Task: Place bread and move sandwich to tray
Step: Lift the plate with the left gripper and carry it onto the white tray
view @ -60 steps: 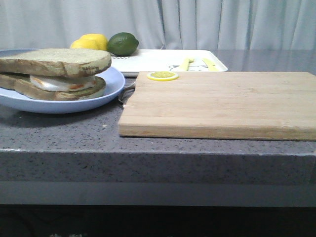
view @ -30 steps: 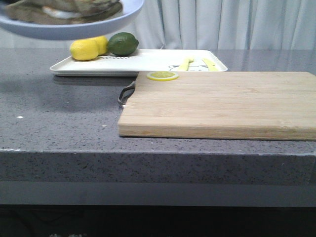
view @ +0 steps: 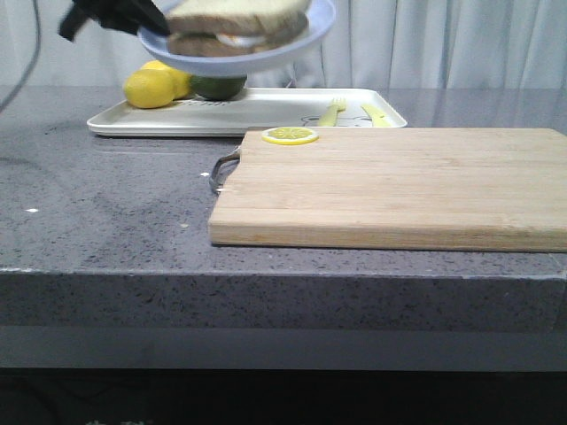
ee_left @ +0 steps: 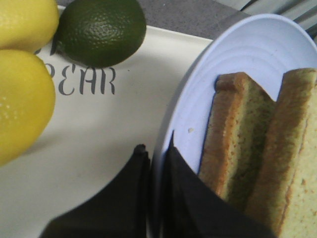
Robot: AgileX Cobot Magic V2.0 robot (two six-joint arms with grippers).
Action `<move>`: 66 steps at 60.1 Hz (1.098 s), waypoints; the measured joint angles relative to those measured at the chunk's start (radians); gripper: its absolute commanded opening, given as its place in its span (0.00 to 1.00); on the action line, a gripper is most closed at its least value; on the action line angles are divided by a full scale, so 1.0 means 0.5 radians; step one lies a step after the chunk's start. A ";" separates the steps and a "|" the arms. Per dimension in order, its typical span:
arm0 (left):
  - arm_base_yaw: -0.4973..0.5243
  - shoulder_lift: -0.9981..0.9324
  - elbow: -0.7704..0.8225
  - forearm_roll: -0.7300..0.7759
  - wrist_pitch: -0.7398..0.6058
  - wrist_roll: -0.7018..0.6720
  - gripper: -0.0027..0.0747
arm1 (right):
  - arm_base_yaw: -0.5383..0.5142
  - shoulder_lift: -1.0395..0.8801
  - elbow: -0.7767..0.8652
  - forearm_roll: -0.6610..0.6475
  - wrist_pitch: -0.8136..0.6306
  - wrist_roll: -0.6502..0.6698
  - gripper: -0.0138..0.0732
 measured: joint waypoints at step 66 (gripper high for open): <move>0.001 0.458 -0.511 0.091 0.081 -0.216 0.43 | 0.000 0.000 0.000 0.003 0.021 0.000 0.07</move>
